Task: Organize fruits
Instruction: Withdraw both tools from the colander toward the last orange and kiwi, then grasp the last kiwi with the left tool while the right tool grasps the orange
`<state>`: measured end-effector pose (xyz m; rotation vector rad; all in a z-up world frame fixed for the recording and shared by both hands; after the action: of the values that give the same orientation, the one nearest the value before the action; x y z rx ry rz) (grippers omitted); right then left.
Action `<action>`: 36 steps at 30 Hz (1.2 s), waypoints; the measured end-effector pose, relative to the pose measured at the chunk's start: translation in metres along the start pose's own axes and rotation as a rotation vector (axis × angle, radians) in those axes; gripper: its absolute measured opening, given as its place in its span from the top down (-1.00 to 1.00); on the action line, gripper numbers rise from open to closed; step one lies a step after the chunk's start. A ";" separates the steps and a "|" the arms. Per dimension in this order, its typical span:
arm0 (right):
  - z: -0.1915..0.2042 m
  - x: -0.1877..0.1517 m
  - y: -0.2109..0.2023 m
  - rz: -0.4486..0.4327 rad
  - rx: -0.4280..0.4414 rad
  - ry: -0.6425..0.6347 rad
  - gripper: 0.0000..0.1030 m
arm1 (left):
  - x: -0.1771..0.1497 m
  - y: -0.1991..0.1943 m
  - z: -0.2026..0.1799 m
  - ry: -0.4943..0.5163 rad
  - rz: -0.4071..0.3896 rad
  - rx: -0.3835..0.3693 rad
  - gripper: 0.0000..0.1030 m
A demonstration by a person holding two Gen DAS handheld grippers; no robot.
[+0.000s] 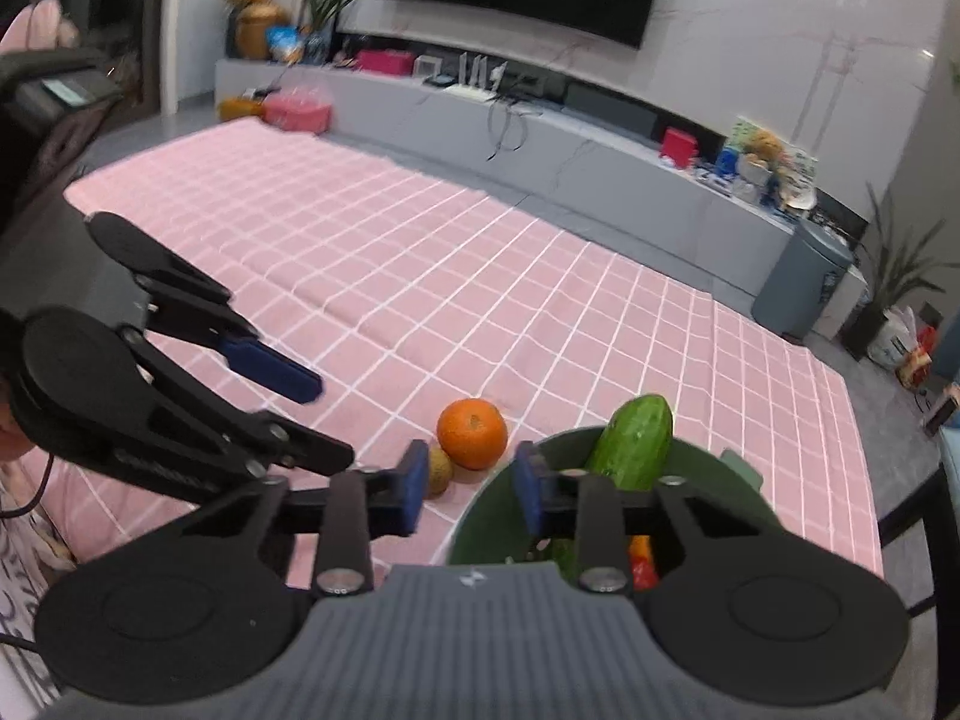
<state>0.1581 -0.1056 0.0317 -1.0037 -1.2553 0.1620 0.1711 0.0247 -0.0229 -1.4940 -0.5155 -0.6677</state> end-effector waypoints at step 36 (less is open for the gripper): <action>-0.017 0.037 0.094 0.261 0.159 -0.186 0.27 | 0.000 0.033 0.048 -0.176 0.046 0.077 0.43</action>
<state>0.2235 -0.0372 -0.0076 -1.0281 -1.2528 0.5602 0.1981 0.0713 -0.0454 -1.4946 -0.6331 -0.4774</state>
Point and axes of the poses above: each gripper's, at about its wrist camera, not at the fingertips, and y roughly the way its jaws point, z to its left, x to its top, the point moved 1 cm from there along y, roughly the way its jaws point, and after that the axes turned 11 degrees about x, right-handed, at the moved point
